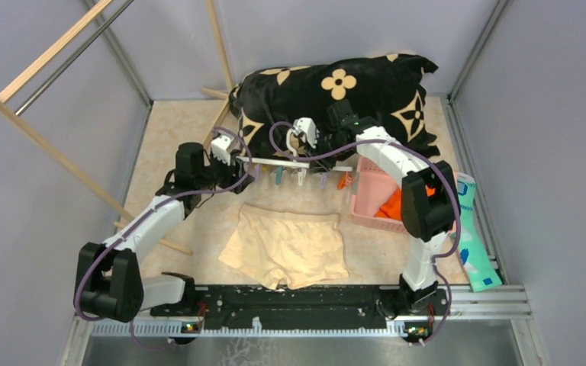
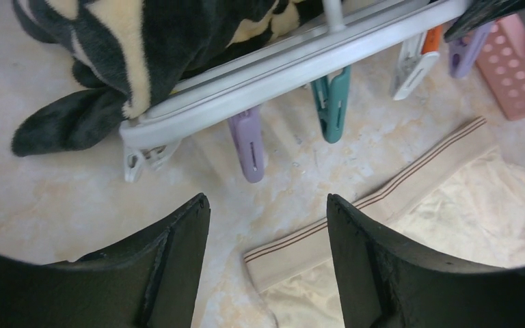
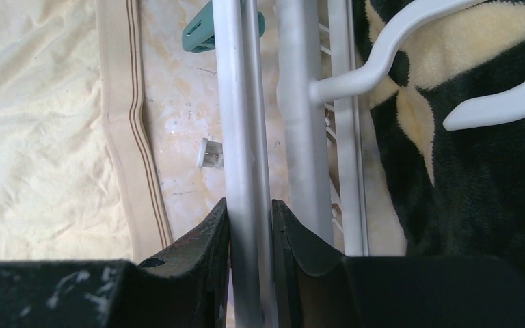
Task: Clip the underwear to the hanger
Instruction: Open the clamp at the hanger.
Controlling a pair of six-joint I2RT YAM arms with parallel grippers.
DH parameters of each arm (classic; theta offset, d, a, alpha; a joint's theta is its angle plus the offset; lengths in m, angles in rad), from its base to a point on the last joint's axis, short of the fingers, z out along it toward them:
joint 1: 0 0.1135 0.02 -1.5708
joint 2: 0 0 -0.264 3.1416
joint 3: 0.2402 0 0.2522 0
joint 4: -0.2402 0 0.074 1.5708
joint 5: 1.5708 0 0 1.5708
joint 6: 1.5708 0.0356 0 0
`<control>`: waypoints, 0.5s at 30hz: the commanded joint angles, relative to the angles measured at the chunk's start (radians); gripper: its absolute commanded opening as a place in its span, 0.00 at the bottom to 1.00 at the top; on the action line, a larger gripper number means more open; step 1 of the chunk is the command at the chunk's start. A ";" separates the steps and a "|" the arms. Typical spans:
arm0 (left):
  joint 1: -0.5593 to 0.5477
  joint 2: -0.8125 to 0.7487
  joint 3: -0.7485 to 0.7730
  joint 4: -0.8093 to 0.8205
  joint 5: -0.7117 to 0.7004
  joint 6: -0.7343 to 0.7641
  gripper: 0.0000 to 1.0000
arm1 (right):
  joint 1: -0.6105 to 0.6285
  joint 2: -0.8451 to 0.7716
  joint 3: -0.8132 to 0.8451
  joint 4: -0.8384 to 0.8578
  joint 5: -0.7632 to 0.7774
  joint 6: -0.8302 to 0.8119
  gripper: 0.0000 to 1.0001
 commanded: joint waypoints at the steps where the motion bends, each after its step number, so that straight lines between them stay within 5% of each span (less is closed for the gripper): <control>1: 0.003 0.051 0.009 0.079 0.136 -0.069 0.70 | -0.031 -0.038 0.025 0.025 -0.017 0.004 0.00; 15: 0.000 0.139 -0.098 0.369 0.012 -0.354 0.73 | -0.036 -0.036 0.018 0.023 -0.042 0.006 0.00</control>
